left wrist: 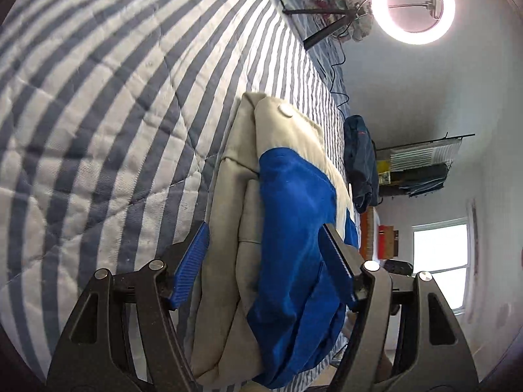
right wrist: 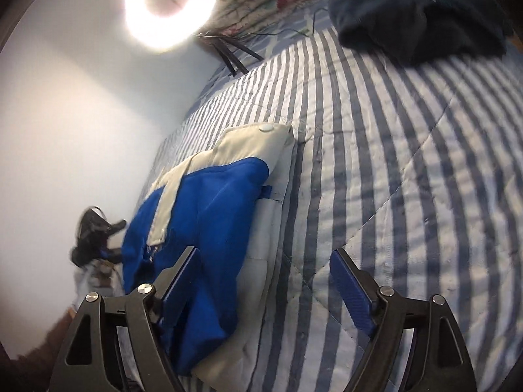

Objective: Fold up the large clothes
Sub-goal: 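Lift the folded jacket with both tools, then carry the folded jacket with both tools onto the pillow at the mattress end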

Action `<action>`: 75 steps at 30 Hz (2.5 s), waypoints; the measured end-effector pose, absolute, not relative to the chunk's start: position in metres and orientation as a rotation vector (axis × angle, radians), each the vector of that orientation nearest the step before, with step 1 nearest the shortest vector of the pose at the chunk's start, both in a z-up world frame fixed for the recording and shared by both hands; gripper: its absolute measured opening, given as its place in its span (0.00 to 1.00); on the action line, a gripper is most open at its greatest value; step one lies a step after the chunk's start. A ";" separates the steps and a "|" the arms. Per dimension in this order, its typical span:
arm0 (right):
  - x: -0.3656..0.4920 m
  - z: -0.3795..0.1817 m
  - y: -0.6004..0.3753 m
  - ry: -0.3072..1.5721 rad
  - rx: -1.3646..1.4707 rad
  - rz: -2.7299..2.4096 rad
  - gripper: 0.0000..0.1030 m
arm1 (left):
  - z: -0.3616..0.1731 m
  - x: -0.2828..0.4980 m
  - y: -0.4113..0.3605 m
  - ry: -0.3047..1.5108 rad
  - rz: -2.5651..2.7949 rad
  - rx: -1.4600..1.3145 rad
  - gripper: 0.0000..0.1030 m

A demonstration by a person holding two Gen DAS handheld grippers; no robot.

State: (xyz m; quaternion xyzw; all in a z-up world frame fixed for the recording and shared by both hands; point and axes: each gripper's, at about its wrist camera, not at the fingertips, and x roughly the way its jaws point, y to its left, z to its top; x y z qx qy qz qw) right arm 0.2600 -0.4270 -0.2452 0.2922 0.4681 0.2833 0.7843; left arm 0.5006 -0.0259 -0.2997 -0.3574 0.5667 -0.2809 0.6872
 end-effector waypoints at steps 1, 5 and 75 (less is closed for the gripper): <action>0.261 -0.250 -0.424 1.016 0.653 0.621 0.82 | -0.304 0.502 -0.027 1.276 -0.630 -0.800 0.69; 0.266 -0.263 -0.426 1.007 0.762 0.665 0.82 | -0.312 0.500 -0.031 1.291 -0.657 -0.791 0.69; 0.195 -0.092 -0.416 0.776 -0.029 0.359 0.22 | -0.129 0.356 -0.289 0.849 -0.786 0.043 0.24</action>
